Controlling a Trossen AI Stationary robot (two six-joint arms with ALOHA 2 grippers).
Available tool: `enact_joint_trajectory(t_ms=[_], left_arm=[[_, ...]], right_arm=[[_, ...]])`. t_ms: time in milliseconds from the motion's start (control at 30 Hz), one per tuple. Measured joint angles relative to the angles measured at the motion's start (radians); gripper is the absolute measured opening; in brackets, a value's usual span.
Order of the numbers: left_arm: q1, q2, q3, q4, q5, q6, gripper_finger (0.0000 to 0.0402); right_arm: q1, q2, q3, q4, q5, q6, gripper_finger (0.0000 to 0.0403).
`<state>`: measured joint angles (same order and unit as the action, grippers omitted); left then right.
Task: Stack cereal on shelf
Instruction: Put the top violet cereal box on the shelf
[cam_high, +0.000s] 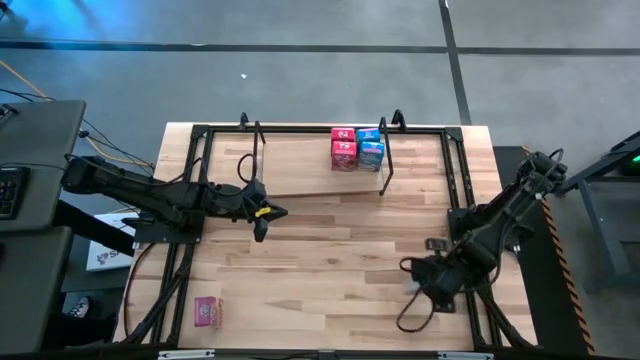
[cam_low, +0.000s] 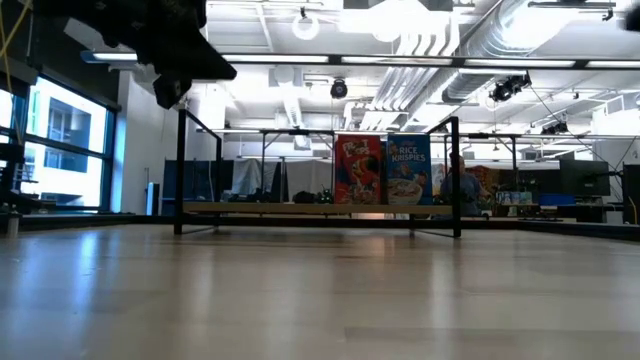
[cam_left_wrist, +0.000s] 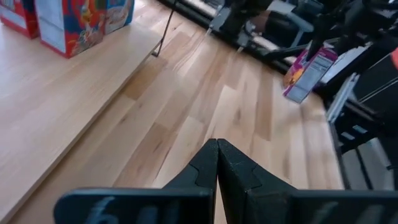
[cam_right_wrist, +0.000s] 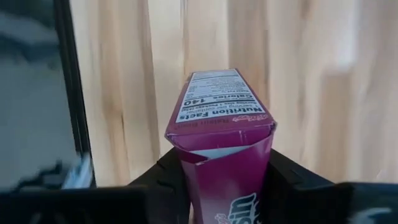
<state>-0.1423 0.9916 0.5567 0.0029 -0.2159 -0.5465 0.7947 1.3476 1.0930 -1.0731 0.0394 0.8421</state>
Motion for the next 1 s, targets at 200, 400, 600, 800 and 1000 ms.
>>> enact_joint_trajectory(t_ms=[200, 400, 600, 800, 1000], left_arm=[[0.000, -0.042, 0.069, 0.003, 0.002, 0.080, 0.0000], [0.000, -0.092, 0.155, 0.002, -0.012, 0.210, 0.0000], [0.000, -0.133, 0.202, 0.001, -0.033, 0.272, 0.0000], [0.000, -0.162, 0.205, -0.009, -0.051, 0.279, 0.0000], [0.000, -0.160, 0.205, -0.011, -0.063, 0.278, 0.0000]], right_arm=[[-0.196, -0.001, 0.122, 0.109, 0.170, -0.189, 0.0109], [-0.467, 0.063, 0.271, 0.232, 0.235, -0.427, 0.0109], [-0.674, 0.281, 0.540, 0.161, 0.236, -0.691, 0.0109], [-0.815, 0.493, 0.741, 0.065, 0.190, -0.889, 0.0109], [-0.900, 0.636, 0.843, 0.008, 0.180, -0.976, 0.0108]])
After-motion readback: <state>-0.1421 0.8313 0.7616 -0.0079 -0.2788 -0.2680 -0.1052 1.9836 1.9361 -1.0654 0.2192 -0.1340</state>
